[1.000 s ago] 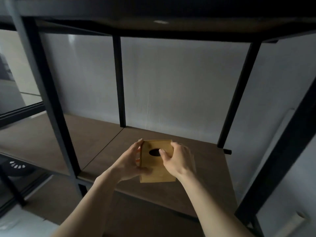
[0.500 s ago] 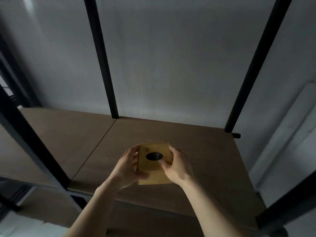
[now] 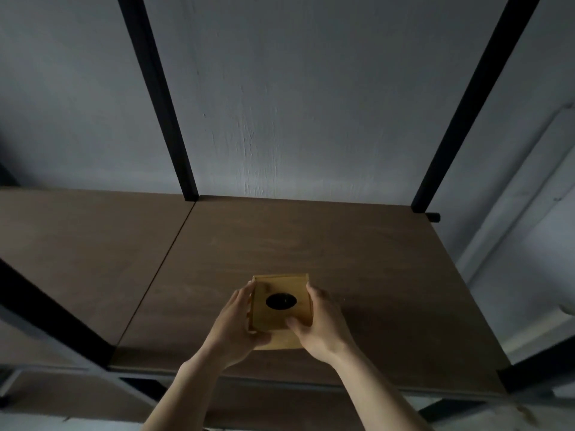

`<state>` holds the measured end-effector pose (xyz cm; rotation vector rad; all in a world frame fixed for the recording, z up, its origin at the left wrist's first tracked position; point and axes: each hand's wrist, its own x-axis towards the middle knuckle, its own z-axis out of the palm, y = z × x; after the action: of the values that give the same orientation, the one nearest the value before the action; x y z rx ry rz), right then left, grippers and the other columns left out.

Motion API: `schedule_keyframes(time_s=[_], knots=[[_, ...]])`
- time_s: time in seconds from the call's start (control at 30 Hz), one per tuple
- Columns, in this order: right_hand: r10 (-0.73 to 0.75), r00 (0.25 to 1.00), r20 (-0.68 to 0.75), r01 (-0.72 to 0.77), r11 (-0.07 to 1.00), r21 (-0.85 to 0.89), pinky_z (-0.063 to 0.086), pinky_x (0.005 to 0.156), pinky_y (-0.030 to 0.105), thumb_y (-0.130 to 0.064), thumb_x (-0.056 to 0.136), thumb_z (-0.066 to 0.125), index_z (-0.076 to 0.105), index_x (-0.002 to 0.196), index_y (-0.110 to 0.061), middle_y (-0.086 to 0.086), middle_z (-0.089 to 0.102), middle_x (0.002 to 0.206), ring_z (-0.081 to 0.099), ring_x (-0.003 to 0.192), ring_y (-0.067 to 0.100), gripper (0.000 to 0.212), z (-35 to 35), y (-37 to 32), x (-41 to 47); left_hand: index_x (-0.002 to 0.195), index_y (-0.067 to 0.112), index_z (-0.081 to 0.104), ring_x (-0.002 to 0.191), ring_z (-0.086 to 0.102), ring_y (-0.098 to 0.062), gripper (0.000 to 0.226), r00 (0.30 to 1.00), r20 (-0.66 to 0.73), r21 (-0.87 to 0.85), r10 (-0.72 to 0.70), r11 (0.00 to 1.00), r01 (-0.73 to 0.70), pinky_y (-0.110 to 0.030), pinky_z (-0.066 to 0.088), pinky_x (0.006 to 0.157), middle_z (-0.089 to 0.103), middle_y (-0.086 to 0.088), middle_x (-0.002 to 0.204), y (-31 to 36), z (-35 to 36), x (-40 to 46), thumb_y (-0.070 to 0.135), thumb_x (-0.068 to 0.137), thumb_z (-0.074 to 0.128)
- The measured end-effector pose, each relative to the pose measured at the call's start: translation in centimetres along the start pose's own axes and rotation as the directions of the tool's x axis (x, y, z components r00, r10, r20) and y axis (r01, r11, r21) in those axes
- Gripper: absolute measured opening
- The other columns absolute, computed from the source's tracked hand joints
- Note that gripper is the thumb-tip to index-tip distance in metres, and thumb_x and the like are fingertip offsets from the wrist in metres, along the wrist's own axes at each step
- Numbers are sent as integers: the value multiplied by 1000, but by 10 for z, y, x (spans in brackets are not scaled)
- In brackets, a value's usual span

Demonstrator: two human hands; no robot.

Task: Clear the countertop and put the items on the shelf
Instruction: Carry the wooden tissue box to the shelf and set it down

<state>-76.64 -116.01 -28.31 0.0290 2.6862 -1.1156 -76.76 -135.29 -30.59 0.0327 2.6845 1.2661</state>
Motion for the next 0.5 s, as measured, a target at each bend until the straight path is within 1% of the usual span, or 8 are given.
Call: schedule_keyframes(time_s=[0.03, 0.07, 0.17, 0.27, 0.4, 0.5], knots=[[5, 1000, 2, -5, 1000, 1, 31, 116, 33, -40, 90, 70, 21, 158, -17, -1, 33, 158, 34, 145, 19, 87, 4, 2, 1, 153, 32, 24, 128, 49, -11, 111, 1000, 6, 17, 5, 1000, -5, -33, 46, 106, 42, 19, 133, -3, 1, 2, 16, 65, 90], [10, 1000, 2, -10, 1000, 3, 32, 117, 33, -40, 90, 70, 21, 158, -17, -1, 33, 158, 35, 144, 19, 87, 8, 4, 3, 154, 31, 24, 128, 48, -11, 111, 1000, 11, 37, 7, 999, -7, -33, 45, 107, 42, 19, 134, -6, 2, 4, 16, 66, 89], [22, 1000, 4, -22, 1000, 9, 31, 118, 33, -39, 91, 70, 21, 159, -16, 0, 31, 160, 33, 146, 19, 87, 17, 11, 6, 155, 28, 21, 131, 46, -14, 110, 1000, 14, 85, 17, 996, -19, -32, 41, 109, 43, 11, 143, -13, 6, 8, 18, 68, 88], [29, 999, 14, -29, 1000, 7, 30, 117, 32, -38, 91, 69, 19, 159, -16, 0, 28, 161, 32, 147, 19, 87, 24, 15, 9, 158, 25, 17, 137, 42, -16, 112, 1000, 20, 132, 17, 991, -20, -37, 39, 114, 36, 8, 154, -19, 11, 10, 21, 71, 88], [46, 999, 19, -46, 999, 16, 32, 117, 33, -37, 91, 71, 18, 159, -16, 0, 26, 161, 32, 147, 20, 89, 34, 21, 10, 158, 25, 14, 142, 37, -16, 111, 999, 49, 155, 12, 988, -20, -33, 37, 115, 27, 10, 161, -28, 16, 13, 18, 73, 85], [53, 998, 24, -54, 998, 20, 27, 122, 35, -38, 91, 71, 16, 160, -16, 1, 19, 166, 25, 151, 20, 91, 42, 26, 11, 158, 23, 14, 144, 35, -17, 107, 998, 60, 190, 15, 981, -26, -29, 32, 115, 23, 8, 163, -32, 20, 14, 18, 77, 83]])
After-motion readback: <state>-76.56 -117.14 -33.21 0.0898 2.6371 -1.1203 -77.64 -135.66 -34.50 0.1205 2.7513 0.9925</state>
